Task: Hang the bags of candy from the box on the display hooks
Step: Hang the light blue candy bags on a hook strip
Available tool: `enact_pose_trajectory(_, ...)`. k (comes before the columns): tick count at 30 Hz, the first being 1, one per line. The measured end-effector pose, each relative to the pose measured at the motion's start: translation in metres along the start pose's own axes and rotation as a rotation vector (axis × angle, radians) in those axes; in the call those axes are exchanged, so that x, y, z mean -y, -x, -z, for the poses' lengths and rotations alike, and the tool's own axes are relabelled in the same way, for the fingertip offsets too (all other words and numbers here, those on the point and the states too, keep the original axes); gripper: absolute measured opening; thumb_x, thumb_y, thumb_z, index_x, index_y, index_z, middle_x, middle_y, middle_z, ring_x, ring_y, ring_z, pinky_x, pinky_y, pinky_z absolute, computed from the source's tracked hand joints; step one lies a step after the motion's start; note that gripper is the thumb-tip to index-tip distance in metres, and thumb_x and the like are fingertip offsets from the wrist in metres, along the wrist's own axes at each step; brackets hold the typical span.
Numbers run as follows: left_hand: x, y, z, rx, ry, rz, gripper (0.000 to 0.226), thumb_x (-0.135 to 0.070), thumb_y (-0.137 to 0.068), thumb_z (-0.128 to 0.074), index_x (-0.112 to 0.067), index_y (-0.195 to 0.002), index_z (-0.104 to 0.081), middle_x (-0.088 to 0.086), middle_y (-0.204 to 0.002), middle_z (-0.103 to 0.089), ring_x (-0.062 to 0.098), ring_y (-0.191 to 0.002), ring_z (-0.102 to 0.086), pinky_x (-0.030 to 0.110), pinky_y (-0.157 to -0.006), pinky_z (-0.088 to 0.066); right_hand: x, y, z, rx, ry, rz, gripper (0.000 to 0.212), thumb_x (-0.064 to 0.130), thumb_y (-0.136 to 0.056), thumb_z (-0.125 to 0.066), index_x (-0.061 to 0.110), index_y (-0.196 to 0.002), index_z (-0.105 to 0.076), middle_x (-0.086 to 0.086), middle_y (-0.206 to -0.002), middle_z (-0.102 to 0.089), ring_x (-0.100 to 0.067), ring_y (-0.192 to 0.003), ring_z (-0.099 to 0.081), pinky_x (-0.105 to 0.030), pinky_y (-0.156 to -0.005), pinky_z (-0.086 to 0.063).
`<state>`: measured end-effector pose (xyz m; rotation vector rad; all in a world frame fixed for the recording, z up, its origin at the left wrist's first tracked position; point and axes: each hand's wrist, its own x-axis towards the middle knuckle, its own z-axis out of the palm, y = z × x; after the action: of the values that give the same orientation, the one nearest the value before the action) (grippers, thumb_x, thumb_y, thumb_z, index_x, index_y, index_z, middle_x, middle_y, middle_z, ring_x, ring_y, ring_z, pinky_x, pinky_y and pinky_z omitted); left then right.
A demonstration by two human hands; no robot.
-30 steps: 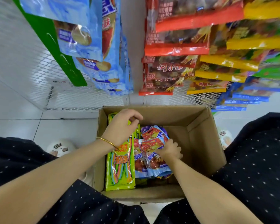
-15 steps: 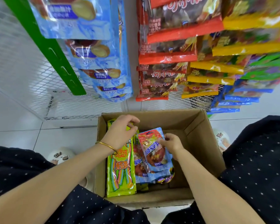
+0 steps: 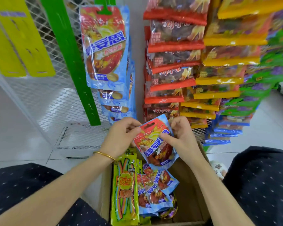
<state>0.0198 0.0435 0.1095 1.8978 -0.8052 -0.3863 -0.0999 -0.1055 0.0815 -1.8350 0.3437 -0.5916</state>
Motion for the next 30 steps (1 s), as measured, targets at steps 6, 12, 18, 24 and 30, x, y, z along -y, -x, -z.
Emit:
enact_pose_trajectory(6, -0.083, -0.001, 0.080, -0.250, -0.200, -0.344, 0.015, -0.011, -0.084, -0.063, -0.026, -0.081, -0.062, -0.012, -0.076, -0.062, -0.005, -0.067, -0.055, 0.009, -0.067, -0.045, 0.087, -0.023, 0.002, -0.042, 0.081, 0.266, 0.034, 0.000, -0.081, -0.066, 0.033, -0.083, -0.063, 0.018, -0.086, -0.065, 0.006, -0.085, -0.059, -0.007, -0.073, -0.041)
enact_pose_trajectory(12, -0.159, -0.078, 0.153, -0.639, -0.164, -0.504, 0.027, -0.015, -0.088, -0.058, -0.003, -0.112, -0.055, -0.001, -0.099, -0.055, -0.009, -0.076, -0.053, 0.004, -0.074, -0.041, 0.168, -0.078, -0.019, -0.213, 0.098, 0.521, 0.036, -0.001, -0.083, -0.063, 0.032, -0.097, -0.062, 0.014, -0.099, -0.063, 0.010, -0.095, -0.054, -0.001, -0.083, -0.034)
enact_pose_trajectory(18, -0.190, -0.135, 0.178, -0.531, -0.069, -0.375, 0.031, -0.026, -0.088, -0.059, -0.001, -0.107, -0.059, 0.013, -0.096, -0.063, 0.019, -0.084, -0.059, 0.032, -0.080, -0.050, 0.209, -0.129, -0.048, -0.337, 0.186, 0.638, 0.040, -0.007, -0.080, -0.055, 0.010, -0.115, -0.062, -0.006, -0.110, -0.063, -0.019, -0.106, -0.056, -0.021, -0.095, -0.038)
enact_pose_trajectory(24, -0.205, -0.137, 0.180, -0.473, -0.061, -0.409, 0.019, -0.030, -0.086, -0.063, -0.015, -0.075, -0.059, -0.002, -0.065, -0.051, 0.007, -0.057, -0.045, 0.022, -0.056, -0.039, 0.227, -0.155, -0.056, -0.381, 0.260, 0.646, 0.043, -0.008, -0.084, -0.050, 0.008, -0.123, -0.054, -0.001, -0.102, -0.047, -0.008, -0.100, -0.042, 0.006, -0.080, -0.024)
enact_pose_trajectory(30, -0.206, -0.137, 0.180, -0.429, -0.093, -0.391, 0.034, -0.035, -0.088, -0.060, -0.020, -0.062, -0.044, -0.003, -0.062, -0.049, 0.007, -0.056, -0.048, 0.019, -0.057, -0.044, 0.233, -0.165, -0.057, -0.327, 0.257, 0.613, 0.045, -0.005, -0.089, -0.048, 0.008, -0.132, -0.045, -0.007, -0.118, -0.047, 0.001, -0.093, -0.038, -0.003, -0.083, -0.026)
